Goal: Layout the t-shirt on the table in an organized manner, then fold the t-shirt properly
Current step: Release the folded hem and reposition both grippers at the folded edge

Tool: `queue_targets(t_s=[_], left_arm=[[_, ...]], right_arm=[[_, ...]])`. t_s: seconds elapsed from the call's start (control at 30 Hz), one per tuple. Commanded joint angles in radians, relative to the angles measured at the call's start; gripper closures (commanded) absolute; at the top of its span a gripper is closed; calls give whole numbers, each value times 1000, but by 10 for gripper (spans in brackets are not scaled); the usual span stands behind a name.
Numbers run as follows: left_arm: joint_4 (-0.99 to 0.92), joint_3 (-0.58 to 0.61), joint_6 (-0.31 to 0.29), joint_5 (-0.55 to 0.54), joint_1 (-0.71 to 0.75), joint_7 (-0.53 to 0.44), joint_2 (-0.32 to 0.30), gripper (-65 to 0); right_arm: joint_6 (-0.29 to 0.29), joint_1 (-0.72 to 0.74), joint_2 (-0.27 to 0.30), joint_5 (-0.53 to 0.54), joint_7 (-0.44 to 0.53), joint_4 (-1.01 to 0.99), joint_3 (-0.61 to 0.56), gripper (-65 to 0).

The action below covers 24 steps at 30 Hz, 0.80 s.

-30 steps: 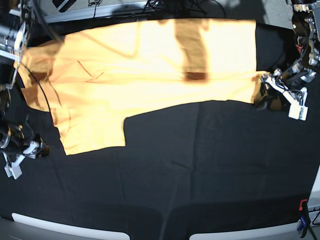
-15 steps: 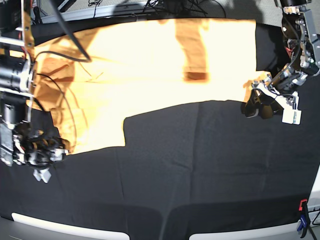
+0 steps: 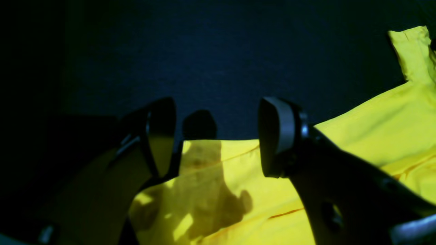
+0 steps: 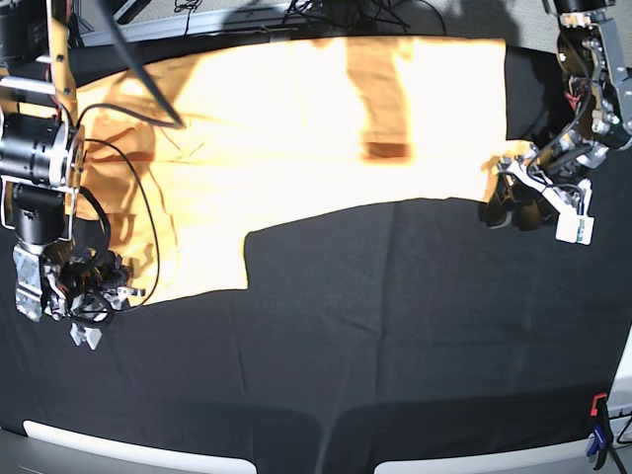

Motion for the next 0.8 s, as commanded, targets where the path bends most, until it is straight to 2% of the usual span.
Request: queue_targets(t_s=[0.0, 0.07, 0.13, 0.2, 0.33, 0.53, 0.6, 0.7, 0.73, 0.77], left_arm=[[21, -5, -5, -18, -11, -24, -14, -354], [21, -5, -5, -17, -11, -24, -14, -354], [21, -5, -5, -16, -11, -24, -14, -354], [21, -5, -5, -16, -11, -24, -14, -354], [20, -5, -5, -16, -10, -28, -14, -354], [20, -5, -5, -16, -8, -31, -14, -354], [20, -5, -5, -16, -8, -31, -14, -354], [20, -5, -3, -20, -8, -31, -14, -354], [20, -5, -3, -19, -8, -31, -14, -354], [20, -5, -3, -19, -7, -29, -14, -354]], right_arm=[[30, 30, 11, 1, -18, 9, 3, -107], [82, 31, 11, 1, -16, 18, 3, -36], [177, 28, 13, 1, -17, 48, 3, -28], [178, 24, 19, 19, -40, 98, 3, -28], [178, -26, 42, 125, -135, 249, 3, -27], [178, -259, 66, 262, -233, 665, 3, -13], [178, -351, 79, 287, -217, 811, 4, -13], [178, -416, 93, 265, -101, 902, 14, -17], [178, -415, 93, 239, -84, 896, 16, -37], [178, -412, 93, 209, -74, 884, 16, -83]])
